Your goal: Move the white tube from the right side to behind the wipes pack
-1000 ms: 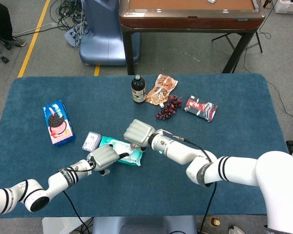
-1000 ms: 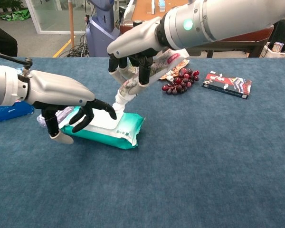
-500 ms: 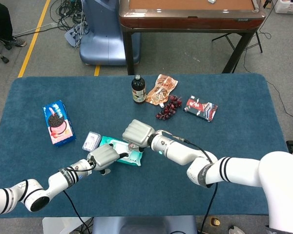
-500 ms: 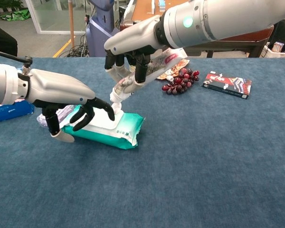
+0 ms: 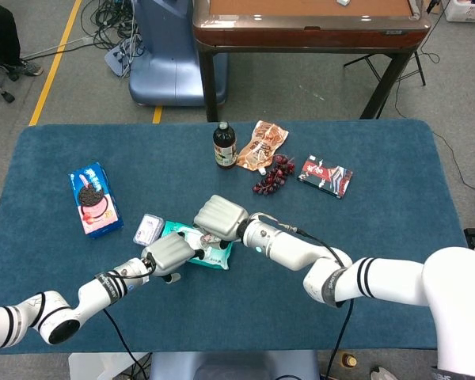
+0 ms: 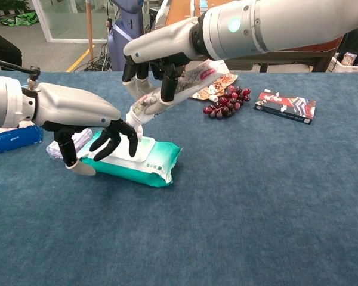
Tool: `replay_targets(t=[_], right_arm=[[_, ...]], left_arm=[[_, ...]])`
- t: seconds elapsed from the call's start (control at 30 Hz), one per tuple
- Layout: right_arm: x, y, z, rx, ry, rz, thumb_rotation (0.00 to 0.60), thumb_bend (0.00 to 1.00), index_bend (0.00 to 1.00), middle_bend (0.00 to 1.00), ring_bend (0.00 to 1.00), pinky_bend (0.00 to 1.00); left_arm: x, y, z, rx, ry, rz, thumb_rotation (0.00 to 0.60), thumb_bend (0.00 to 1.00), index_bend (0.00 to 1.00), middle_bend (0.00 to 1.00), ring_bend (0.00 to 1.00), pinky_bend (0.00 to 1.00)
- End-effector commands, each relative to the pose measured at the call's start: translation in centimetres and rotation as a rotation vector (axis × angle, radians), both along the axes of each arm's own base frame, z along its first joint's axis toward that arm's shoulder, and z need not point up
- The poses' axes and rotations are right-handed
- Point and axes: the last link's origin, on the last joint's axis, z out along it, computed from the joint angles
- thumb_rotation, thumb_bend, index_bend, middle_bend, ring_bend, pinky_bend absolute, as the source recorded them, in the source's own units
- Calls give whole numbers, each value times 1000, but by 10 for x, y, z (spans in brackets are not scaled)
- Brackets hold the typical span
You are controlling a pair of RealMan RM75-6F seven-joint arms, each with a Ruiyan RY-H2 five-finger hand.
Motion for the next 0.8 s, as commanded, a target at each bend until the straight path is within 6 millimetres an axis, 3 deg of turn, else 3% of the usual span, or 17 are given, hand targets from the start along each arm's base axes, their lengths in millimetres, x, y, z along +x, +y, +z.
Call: replay_targets(t=[0.03,0.5,0.8], right_arm=[[-2,-2,1,-7,-13,-7,600,922,979,863,937,717],[-48,-27,19,-153,-121,-104,600,903,979,863,909,717],[-76,-32,-11,-198,-190,-169,600,811,979,830,840,717]], left_arm=[[-1,0,1,3,3,-1,600,246,48,580,524,266],[-31,-10,31,71,31,40,600,246,48,578,520,266],[-43,-15,54,126,19,77,600,246,48,577,520,266]])
